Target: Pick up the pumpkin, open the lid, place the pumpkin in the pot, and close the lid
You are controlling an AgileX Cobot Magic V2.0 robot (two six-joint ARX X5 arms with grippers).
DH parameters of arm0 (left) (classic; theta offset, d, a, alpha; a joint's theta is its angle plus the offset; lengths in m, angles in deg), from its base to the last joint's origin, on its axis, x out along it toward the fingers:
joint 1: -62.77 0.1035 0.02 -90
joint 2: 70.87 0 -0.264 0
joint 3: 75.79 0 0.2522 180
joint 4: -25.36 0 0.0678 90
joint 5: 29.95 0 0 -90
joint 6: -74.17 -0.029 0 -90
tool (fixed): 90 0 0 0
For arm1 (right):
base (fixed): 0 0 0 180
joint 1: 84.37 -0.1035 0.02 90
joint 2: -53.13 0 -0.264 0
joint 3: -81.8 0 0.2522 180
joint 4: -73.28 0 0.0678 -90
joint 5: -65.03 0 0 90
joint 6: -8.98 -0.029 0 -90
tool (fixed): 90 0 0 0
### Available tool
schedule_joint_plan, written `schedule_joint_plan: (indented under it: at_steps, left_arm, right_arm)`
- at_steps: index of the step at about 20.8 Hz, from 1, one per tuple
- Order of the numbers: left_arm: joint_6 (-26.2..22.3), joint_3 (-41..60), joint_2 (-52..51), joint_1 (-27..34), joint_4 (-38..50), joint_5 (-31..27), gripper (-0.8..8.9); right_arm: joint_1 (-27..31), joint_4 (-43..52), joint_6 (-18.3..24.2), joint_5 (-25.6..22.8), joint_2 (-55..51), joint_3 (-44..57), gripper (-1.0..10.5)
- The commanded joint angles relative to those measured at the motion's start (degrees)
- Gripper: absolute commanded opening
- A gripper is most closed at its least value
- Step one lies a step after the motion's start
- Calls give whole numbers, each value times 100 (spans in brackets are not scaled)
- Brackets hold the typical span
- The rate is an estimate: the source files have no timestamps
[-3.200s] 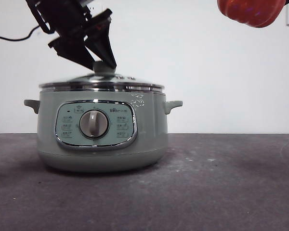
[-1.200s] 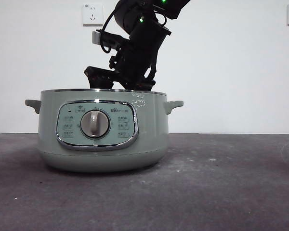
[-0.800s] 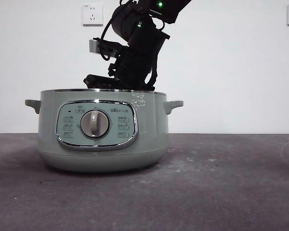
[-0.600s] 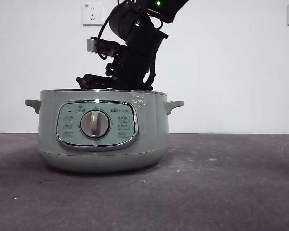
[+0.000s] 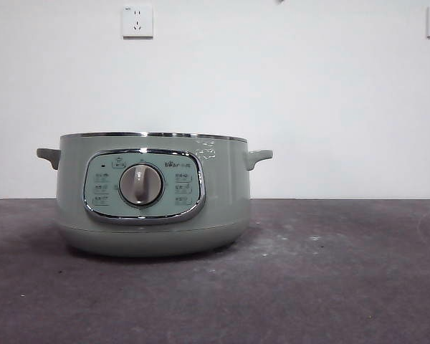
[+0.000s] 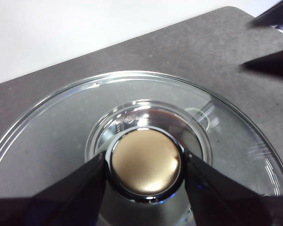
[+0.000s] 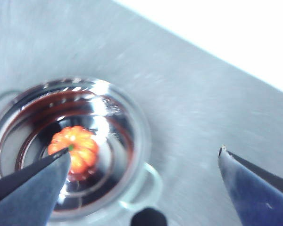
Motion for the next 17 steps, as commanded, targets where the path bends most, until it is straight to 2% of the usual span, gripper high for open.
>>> schedule_joint_plan:
  at_steps: [1, 7, 17]
  left_arm:
    - [-57, -92, 289, -144, 448, 48, -8]
    - [-160, -92, 1392, -487, 992, 31, -8]
    - [-179, -92, 2455, -660, 1464, 17, -8]
  right_arm:
    - [11, -278, -155, 4, -542, -24, 630]
    - [7, -669, -205, 9, -1539, -24, 629]
    - [7, -1051, -219, 4, -1919, -24, 629]
